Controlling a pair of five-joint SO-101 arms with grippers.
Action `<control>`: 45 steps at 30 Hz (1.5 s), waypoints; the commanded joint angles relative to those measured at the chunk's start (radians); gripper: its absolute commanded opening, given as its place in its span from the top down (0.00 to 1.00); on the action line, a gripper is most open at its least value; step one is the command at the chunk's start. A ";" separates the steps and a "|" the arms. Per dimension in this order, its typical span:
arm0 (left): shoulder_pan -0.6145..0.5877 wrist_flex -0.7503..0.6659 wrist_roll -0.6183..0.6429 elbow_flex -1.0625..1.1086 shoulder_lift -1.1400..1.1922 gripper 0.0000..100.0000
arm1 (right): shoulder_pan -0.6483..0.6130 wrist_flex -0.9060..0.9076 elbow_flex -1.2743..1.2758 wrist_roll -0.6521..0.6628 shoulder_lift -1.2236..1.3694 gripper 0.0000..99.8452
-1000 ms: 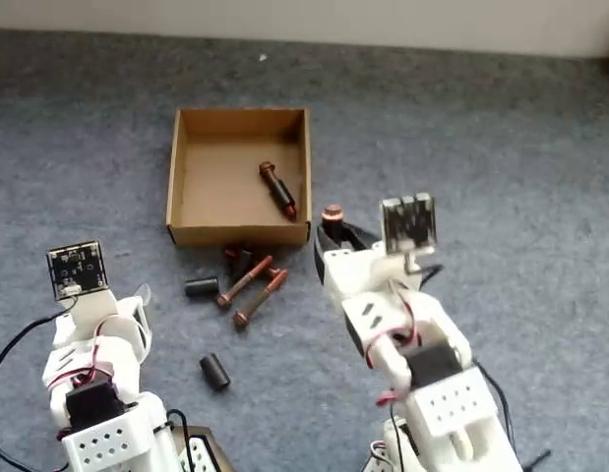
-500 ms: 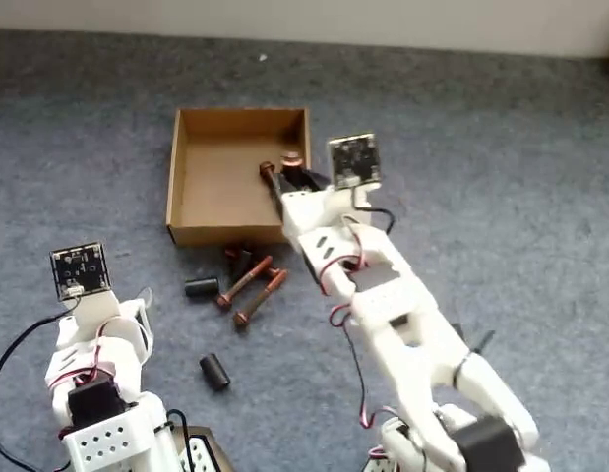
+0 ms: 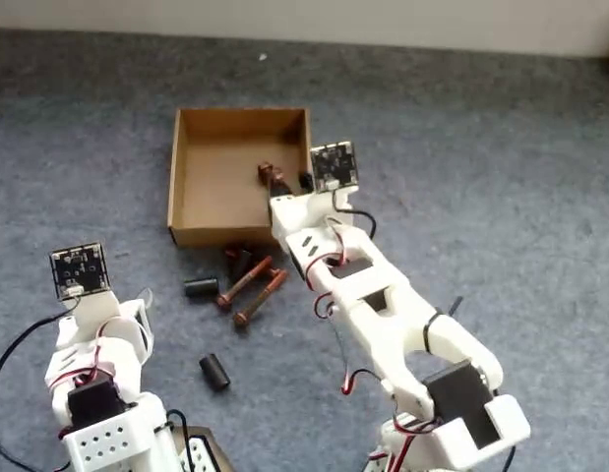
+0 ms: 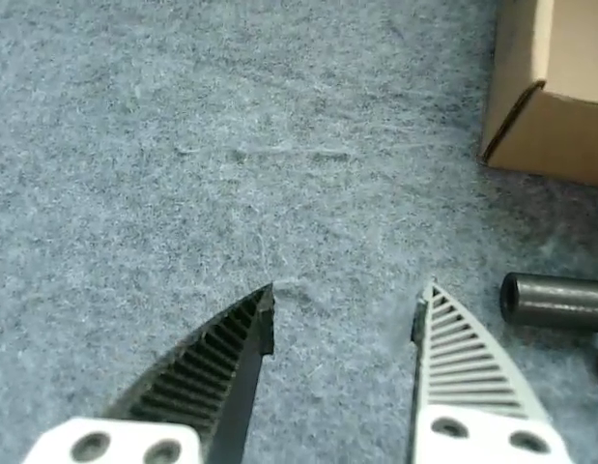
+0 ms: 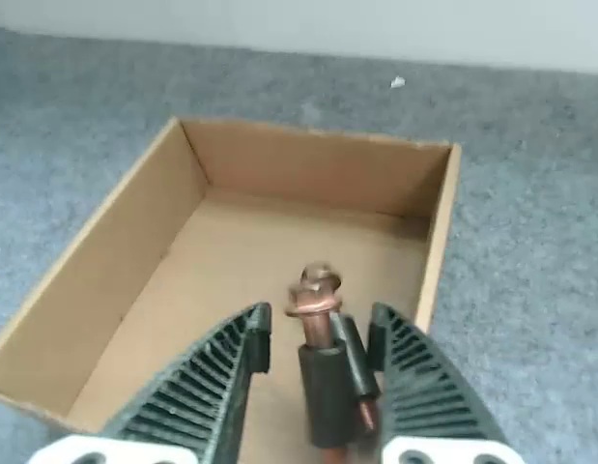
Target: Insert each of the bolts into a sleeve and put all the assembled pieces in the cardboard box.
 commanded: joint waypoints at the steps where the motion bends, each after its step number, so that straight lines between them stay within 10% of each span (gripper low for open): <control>1: -0.012 -0.021 -0.006 -0.004 -0.008 0.75 | -0.008 0.007 -0.028 0.012 -0.110 0.84; 17: -0.015 -0.021 -0.006 -0.004 -0.008 0.75 | -0.133 0.934 -0.007 -0.114 -0.561 0.84; 45: -0.015 -0.021 -0.006 -0.004 -0.008 0.75 | -0.289 0.415 -0.013 -0.238 -0.062 0.84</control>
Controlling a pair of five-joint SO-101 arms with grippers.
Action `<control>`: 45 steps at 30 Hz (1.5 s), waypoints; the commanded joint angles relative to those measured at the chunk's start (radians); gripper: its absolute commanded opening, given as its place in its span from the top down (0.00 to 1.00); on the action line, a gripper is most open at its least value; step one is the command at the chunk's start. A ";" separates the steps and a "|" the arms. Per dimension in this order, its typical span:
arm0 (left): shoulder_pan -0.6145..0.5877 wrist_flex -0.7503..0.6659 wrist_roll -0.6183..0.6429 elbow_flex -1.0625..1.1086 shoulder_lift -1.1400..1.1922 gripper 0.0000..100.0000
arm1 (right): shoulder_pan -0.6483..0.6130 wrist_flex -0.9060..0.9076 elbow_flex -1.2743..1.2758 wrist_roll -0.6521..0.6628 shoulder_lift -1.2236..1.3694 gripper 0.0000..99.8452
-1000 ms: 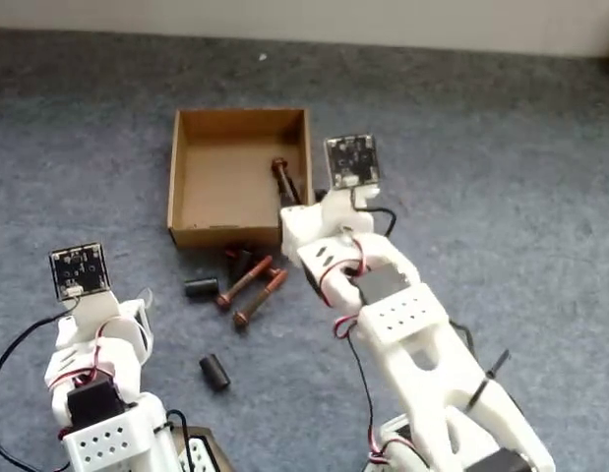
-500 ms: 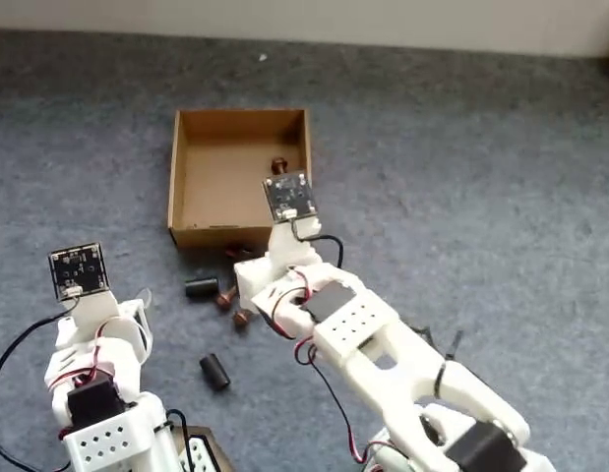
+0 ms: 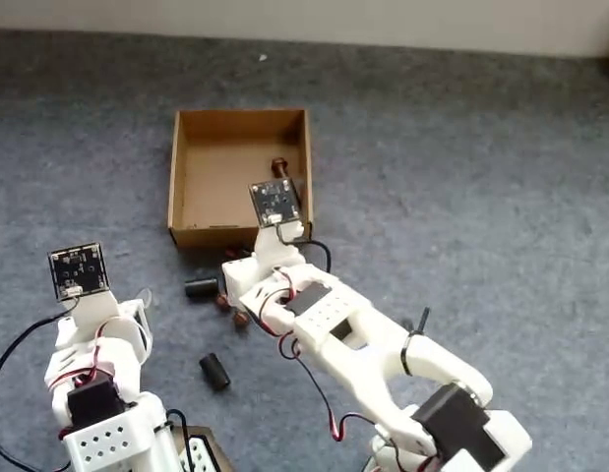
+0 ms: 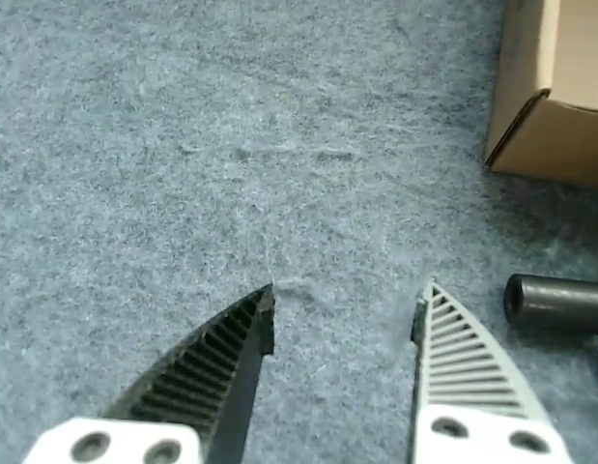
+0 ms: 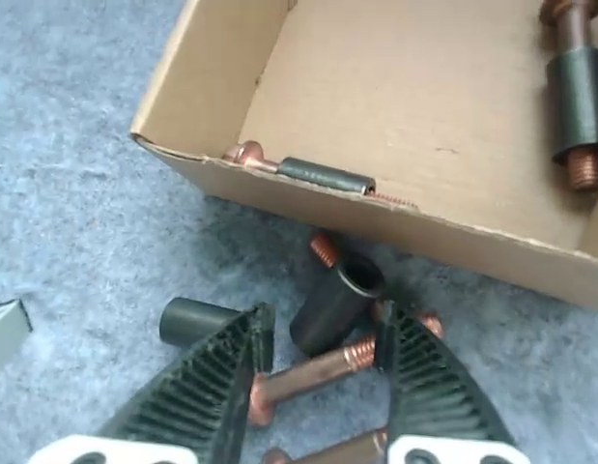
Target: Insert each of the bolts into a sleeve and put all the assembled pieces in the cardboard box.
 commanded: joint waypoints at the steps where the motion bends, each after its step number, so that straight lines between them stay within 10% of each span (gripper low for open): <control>1: -0.007 -0.021 -0.006 -0.004 -0.007 0.75 | -0.007 -0.053 -0.033 -0.008 0.041 0.84; 22: -0.007 -0.021 -0.006 -0.004 -0.007 0.75 | -0.008 -0.031 -0.188 0.058 0.259 0.96; 45: -0.007 -0.021 -0.006 -0.004 -0.007 0.75 | -0.082 0.447 -0.740 -0.026 0.460 0.88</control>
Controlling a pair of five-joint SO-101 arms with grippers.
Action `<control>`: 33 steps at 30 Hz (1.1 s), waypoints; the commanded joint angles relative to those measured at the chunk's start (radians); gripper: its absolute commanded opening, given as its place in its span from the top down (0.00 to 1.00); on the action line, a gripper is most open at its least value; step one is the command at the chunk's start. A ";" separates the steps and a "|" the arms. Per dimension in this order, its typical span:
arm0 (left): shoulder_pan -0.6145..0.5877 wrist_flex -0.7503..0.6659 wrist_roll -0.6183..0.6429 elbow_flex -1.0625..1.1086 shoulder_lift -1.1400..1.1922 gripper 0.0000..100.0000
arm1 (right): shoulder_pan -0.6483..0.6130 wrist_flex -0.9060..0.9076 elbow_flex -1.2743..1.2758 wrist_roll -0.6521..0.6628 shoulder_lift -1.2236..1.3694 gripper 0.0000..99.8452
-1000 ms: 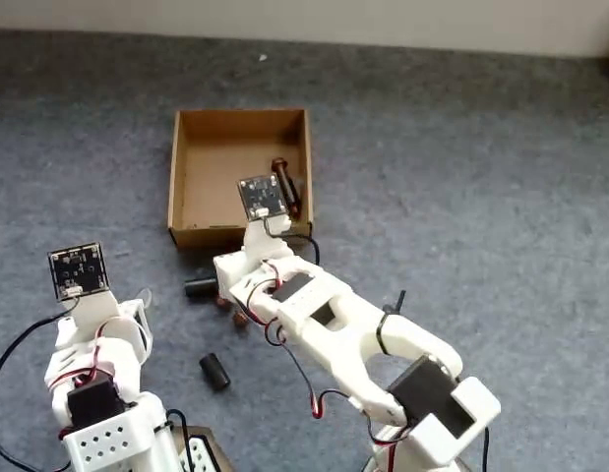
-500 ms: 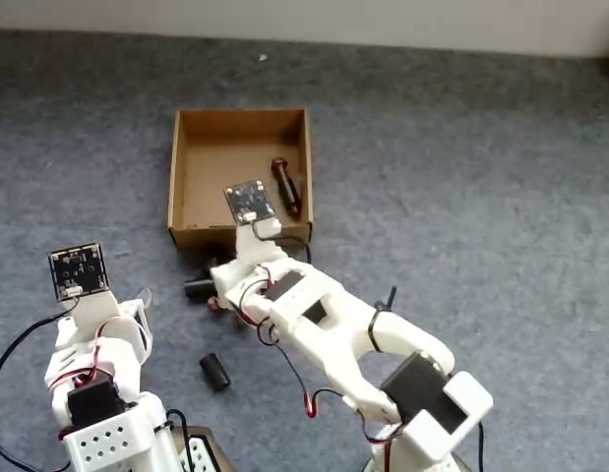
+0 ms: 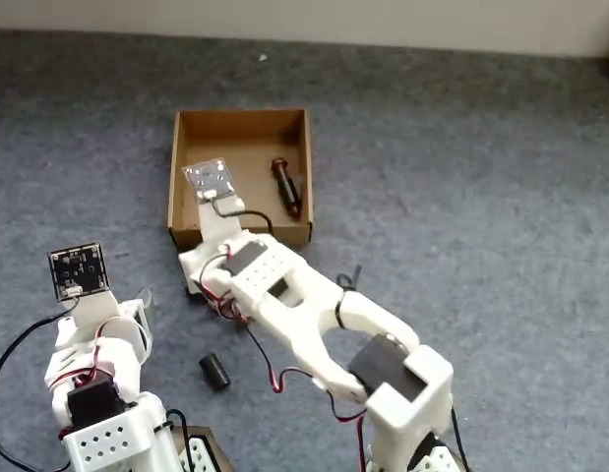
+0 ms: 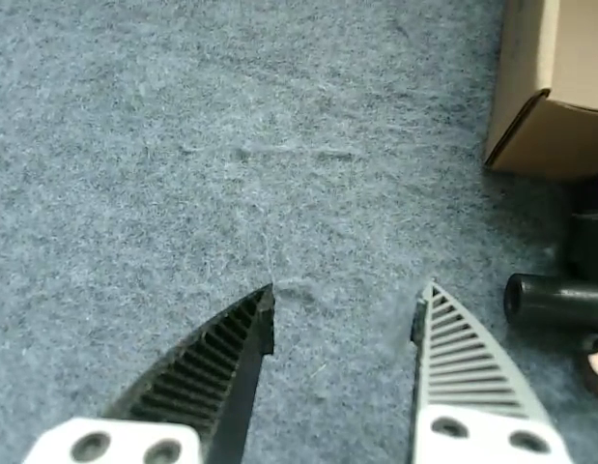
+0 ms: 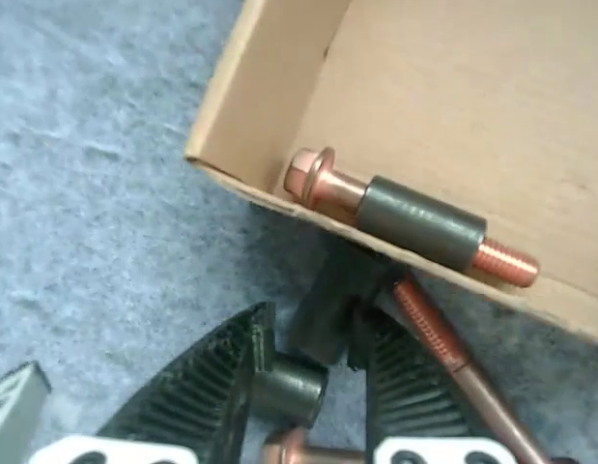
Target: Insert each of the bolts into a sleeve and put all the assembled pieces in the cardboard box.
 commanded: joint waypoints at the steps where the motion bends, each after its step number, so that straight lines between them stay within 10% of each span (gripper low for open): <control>1: -0.007 -0.021 -0.006 -0.004 -0.007 0.75 | -0.001 0.097 -0.170 -0.044 0.053 0.88; 18: -0.007 -0.021 -0.006 -0.004 -0.007 0.75 | 0.031 0.166 -0.262 -0.034 0.166 0.99; 33: -0.007 -0.021 -0.006 -0.004 -0.007 0.75 | 0.163 0.549 0.008 0.219 -0.421 1.00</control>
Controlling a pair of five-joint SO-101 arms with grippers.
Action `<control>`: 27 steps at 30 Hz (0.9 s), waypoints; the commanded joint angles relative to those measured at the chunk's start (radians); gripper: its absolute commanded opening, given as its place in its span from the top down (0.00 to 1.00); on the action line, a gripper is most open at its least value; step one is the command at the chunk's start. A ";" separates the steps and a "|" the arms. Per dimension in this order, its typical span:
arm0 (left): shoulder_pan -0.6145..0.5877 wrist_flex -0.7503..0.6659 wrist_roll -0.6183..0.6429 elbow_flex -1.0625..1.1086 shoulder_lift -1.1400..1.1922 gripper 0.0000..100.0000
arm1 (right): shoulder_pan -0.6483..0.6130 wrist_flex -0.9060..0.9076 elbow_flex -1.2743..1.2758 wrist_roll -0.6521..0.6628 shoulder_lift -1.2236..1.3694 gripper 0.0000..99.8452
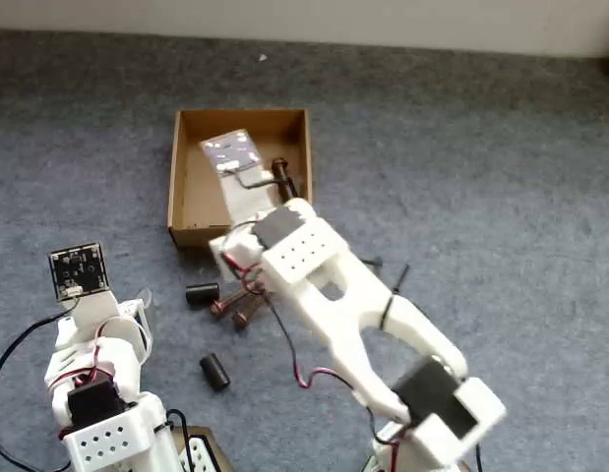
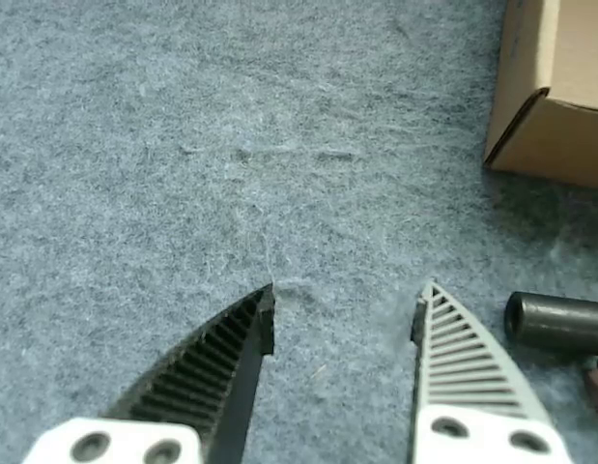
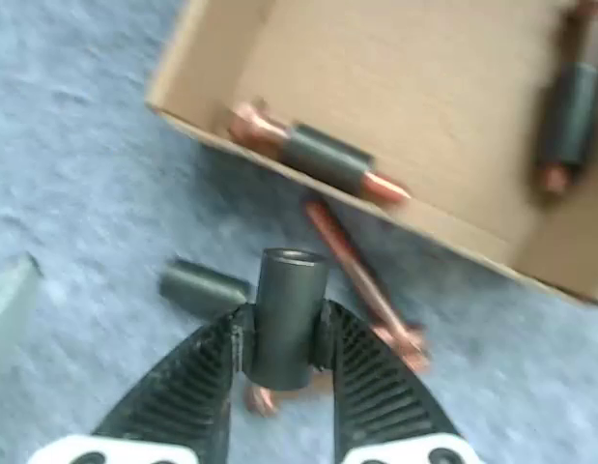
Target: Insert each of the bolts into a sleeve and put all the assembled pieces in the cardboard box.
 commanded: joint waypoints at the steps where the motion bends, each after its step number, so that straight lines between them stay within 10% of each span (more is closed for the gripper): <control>1: -0.007 -0.021 -0.006 -0.004 -0.007 0.75 | 0.076 0.070 0.157 0.083 -0.217 1.00; 11: -0.007 -0.021 -0.006 -0.004 -0.007 0.75 | 0.079 -0.116 0.610 0.199 -0.309 1.00; 27: -0.007 -0.021 -0.006 -0.004 -0.007 0.75 | 0.077 -0.067 0.631 0.201 -0.199 0.92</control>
